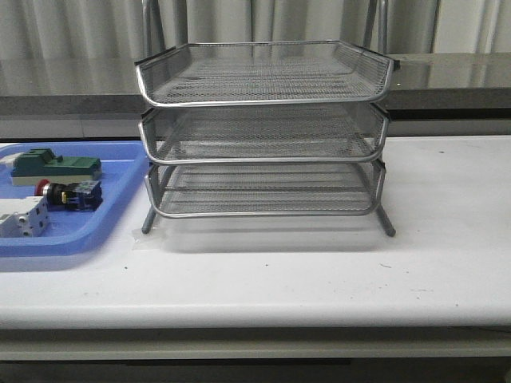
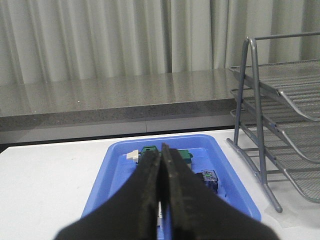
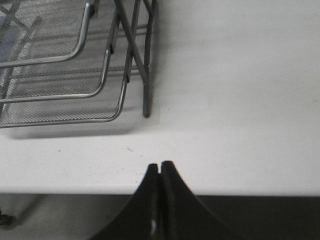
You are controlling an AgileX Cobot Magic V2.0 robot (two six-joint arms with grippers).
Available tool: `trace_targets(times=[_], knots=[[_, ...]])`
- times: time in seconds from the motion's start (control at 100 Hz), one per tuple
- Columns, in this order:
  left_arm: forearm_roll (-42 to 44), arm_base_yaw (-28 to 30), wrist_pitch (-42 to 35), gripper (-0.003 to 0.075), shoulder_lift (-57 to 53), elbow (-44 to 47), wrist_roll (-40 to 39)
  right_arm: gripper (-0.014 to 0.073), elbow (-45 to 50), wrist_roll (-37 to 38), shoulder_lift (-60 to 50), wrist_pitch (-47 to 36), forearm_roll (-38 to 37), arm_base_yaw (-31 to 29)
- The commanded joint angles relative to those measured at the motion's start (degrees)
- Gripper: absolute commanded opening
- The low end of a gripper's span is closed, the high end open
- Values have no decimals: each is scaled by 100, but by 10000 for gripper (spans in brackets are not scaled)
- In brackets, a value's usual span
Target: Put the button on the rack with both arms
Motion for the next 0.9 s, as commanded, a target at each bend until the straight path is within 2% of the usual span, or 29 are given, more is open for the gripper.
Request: trace_targets(times=[0.0, 0.13, 0.21, 0.28, 0.45, 0.52, 0.6, 0.89], knots=[[-33, 0, -433, -20, -181, 195, -48, -57, -208, 11, 326, -406, 527, -29], [-33, 0, -433, -20, -181, 195, -48, -50, -208, 11, 770, -449, 1230, -29], [-33, 0, -433, -20, -181, 195, -48, -7, -208, 6, 971, -503, 1692, -15], [-33, 0, -433, -20, -181, 195, -48, 59, -208, -68, 1116, -569, 1983, -1], [-33, 0, -433, -20, -181, 195, -48, 290, -208, -696, 1405, -780, 2797, -1], [-33, 0, -433, -20, -181, 195, -48, 353, -208, -1169, 1547, -818, 3281, -1], [-33, 0, -433, -20, -181, 195, -48, 357, -208, -1904, 1746, -818, 4000, -1], [-33, 0, -433, -20, -181, 195, -48, 357, -208, -5252, 2763, -598, 7738, -1]])
